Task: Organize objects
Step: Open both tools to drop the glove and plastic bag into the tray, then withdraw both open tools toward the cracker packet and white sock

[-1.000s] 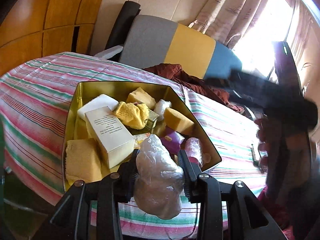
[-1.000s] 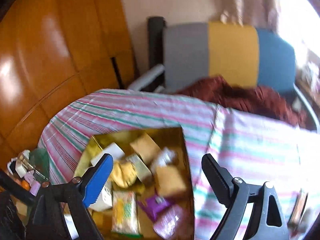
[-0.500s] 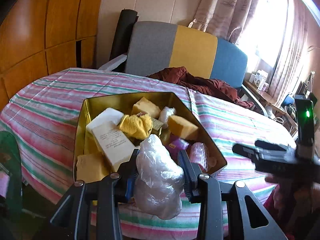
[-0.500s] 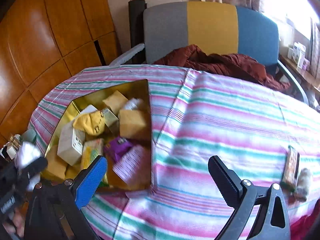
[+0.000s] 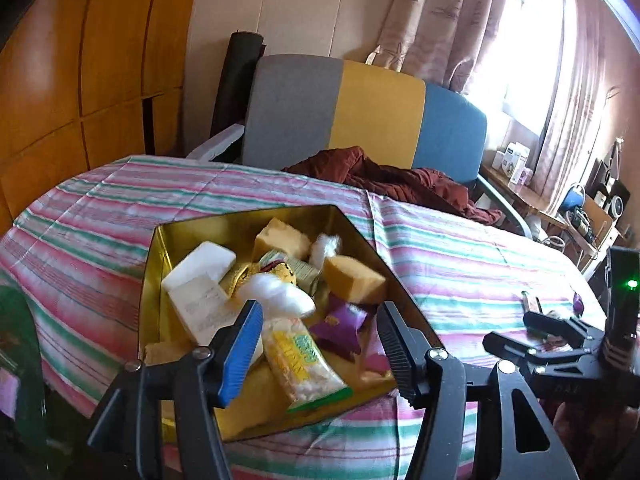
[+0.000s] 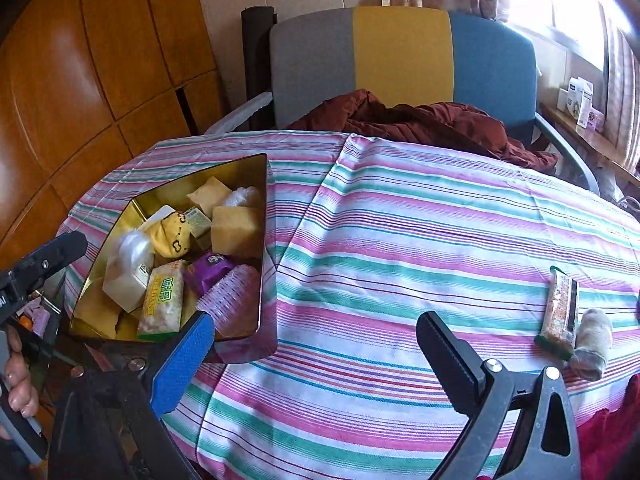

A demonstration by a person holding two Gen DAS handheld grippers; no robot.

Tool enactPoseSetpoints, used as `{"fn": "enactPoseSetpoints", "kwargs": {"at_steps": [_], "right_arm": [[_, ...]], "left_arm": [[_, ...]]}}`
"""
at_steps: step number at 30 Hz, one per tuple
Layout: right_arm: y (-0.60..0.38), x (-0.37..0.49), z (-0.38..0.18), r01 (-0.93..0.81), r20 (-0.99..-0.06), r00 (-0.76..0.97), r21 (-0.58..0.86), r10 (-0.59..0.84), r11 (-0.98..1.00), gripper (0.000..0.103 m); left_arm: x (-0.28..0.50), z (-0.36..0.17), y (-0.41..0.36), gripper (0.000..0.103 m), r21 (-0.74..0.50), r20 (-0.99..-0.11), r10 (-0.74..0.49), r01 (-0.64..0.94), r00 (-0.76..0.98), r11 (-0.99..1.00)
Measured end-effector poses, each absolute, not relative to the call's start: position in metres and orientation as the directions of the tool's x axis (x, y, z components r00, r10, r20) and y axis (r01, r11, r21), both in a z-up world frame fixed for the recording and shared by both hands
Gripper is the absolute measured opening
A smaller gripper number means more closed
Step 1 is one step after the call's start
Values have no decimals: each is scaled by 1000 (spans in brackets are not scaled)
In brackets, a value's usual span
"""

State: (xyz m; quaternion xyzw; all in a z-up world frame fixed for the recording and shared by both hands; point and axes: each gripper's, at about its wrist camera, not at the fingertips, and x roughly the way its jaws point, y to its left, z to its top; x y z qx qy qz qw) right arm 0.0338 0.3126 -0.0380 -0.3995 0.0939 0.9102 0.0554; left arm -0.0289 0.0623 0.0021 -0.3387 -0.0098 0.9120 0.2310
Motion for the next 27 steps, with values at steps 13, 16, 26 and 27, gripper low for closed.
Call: {"fn": "enactPoseSetpoints", "kwargs": {"at_steps": [13, 16, 26, 27], "right_arm": [[325, 44, -45, -209, -745, -665, 113, 56, -971, 103], [332, 48, -45, -233, -750, -658, 108, 75, -966, 103], [361, 62, -46, -318, -769, -625, 90, 137, -944, 102], [364, 64, -45, -327, -769, -624, 91, 143, -941, 102]], "left_arm": [[-18, -8, 68, 67, -91, -649, 335, -368, -683, -925], [-13, -6, 74, 68, -69, -640, 337, -386, -690, -920], [-4, -4, 94, 68, -33, -640, 355, -437, -681, -899], [-3, -4, 96, 68, -31, -641, 360, -445, -678, -895]]}}
